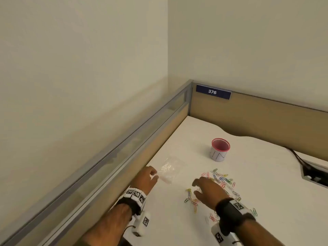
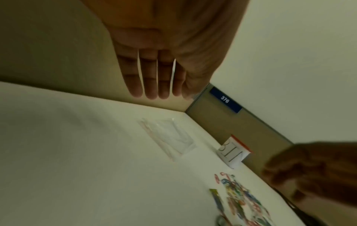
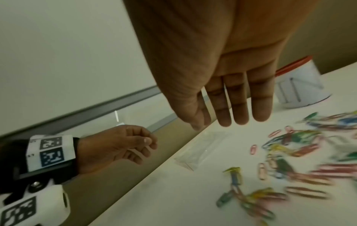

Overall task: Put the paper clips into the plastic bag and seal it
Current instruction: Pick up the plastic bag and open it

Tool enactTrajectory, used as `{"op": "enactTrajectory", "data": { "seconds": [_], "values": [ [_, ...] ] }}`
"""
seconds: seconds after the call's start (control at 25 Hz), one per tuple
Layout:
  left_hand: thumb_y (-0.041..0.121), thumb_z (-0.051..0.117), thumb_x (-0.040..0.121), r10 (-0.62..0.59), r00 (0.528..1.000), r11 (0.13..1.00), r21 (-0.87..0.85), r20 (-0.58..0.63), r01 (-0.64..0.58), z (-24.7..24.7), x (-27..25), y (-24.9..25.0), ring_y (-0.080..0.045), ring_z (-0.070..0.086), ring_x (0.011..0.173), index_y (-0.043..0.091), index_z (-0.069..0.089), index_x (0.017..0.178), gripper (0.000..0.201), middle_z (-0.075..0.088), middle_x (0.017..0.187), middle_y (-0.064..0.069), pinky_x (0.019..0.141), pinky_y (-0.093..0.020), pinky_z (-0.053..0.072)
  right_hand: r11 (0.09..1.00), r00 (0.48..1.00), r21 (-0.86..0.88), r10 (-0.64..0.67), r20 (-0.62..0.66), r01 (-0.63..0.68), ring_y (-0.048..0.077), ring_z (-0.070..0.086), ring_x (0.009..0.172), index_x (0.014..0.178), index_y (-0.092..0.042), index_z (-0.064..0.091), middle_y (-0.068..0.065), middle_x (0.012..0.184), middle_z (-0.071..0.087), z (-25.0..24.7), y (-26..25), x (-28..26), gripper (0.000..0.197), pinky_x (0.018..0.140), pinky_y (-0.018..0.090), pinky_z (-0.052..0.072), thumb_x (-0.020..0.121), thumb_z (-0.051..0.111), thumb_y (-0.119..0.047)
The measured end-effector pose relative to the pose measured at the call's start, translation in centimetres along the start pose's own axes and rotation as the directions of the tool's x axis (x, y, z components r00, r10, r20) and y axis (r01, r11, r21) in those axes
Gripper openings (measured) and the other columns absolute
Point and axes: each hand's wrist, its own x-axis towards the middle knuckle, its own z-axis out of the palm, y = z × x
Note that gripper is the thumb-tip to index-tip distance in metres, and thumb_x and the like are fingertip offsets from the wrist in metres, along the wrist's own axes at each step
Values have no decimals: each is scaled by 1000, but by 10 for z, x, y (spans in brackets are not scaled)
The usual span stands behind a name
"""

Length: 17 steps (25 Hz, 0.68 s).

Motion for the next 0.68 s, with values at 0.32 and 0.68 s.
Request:
{"op": "enactTrajectory", "data": {
  "seconds": [0.32,0.68],
  "values": [
    [56,69,81,-88,965,955,298,246,11,33,84,-8,-23,47,132,18,47,140,74,48,141,-3,105,-40,45,992,985,26,121,125,-126,24,25,143,137,-24,44,5,153,33,59,-51,117,51,114,40,33,88,58,-27],
    [35,71,86,-13,974,958,283,227,-53,35,107,-10,-22,61,100,19,56,94,24,65,104,-2,81,-34,50,985,976,-34,175,130,-172,27,40,127,130,-21,50,6,139,42,67,-62,138,44,103,40,43,87,58,-25]
  ]
}}
